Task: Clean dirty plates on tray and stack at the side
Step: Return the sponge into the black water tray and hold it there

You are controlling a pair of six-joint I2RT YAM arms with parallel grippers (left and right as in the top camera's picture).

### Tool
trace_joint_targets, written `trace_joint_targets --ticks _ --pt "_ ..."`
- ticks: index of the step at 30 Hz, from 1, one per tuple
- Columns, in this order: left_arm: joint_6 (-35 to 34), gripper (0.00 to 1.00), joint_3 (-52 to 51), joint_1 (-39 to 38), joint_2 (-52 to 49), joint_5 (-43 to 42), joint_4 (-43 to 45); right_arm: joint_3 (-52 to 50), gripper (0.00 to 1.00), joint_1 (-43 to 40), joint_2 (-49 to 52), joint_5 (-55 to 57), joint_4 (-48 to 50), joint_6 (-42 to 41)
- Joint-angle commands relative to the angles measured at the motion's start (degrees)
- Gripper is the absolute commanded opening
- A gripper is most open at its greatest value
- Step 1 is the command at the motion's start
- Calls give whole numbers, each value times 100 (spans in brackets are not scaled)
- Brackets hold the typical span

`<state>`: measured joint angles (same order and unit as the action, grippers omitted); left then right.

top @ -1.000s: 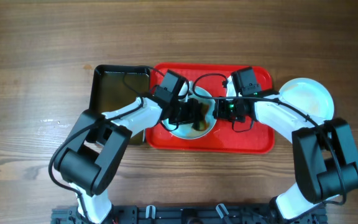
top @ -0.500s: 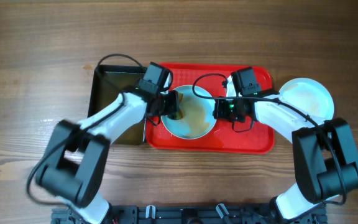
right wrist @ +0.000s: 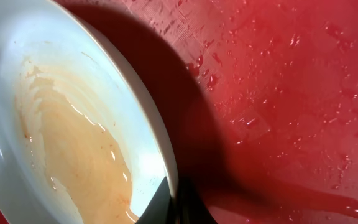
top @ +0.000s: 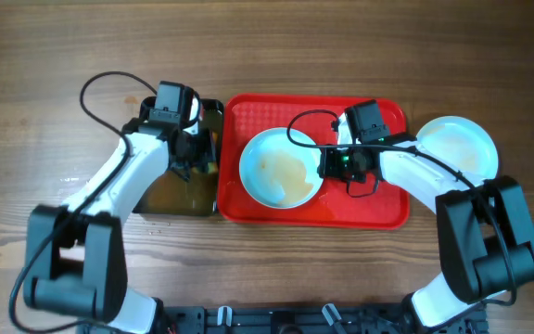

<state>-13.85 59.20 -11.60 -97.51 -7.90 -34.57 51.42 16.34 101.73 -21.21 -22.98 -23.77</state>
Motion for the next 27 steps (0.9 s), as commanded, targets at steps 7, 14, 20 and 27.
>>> trace_joint_targets --ticks 7,14,20,27 --pt "162 52 -9 26 -667 627 308 -203 4 31 229 315 -173 122" --pt "144 53 -9 9 -769 426 608 -203 4 31 229 313 -175 125" --pt "149 4 52 26 -813 501 1016 -203 4 31 229 310 -238 127" --pt "446 51 542 48 -772 643 649 -203 4 31 229 313 -262 129"
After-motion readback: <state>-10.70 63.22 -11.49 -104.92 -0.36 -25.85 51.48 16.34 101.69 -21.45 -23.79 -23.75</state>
